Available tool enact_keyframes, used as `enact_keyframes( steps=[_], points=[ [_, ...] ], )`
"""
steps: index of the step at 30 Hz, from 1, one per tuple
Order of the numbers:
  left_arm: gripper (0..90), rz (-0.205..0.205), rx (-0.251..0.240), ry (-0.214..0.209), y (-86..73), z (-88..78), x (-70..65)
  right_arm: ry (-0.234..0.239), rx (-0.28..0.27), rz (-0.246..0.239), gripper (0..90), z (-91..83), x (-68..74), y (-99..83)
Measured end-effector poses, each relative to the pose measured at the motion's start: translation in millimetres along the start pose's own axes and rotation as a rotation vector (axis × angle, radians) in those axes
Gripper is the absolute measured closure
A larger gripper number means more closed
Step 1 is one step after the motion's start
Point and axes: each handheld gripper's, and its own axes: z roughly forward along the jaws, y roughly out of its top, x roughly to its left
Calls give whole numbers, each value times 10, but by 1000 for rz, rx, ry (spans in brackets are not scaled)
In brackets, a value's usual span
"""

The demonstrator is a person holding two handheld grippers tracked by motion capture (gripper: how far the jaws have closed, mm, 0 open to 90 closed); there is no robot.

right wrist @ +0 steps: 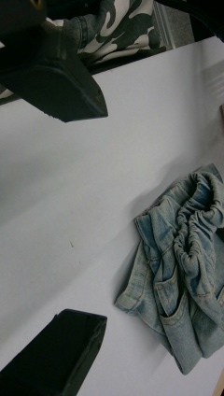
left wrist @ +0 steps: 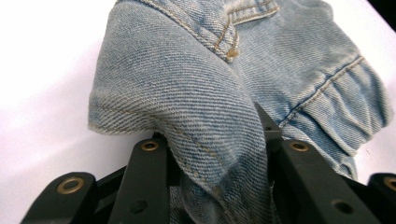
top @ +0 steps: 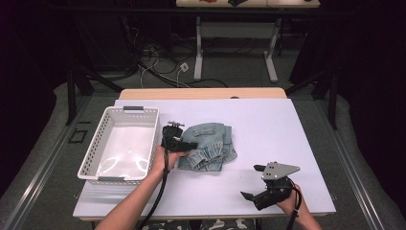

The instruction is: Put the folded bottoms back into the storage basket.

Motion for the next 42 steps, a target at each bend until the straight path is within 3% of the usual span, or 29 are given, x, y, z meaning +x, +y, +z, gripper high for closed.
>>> enact_keyframes(
  steps=[9, 16, 26, 33, 42],
  points=[
    [679, 80, -22, -1, -20, -68, -103, -5, 0, 4, 23, -5, -4, -4],
    [675, 109, -59, -4, -89, -105, -156, -5, 3, 0, 23, -3, -6, -7],
    [673, 131, -74, -9, -149, -149, -214, -13, 6, 5, 23, -5, -13, -14],
    [674, 124, -99, -27, -162, -173, -241, -14, 6, 4, 24, -10, -8, -13],
    [675, 140, -89, -11, -145, -187, -283, -14, 1, -1, 24, -19, -3, -13]
  ],
)
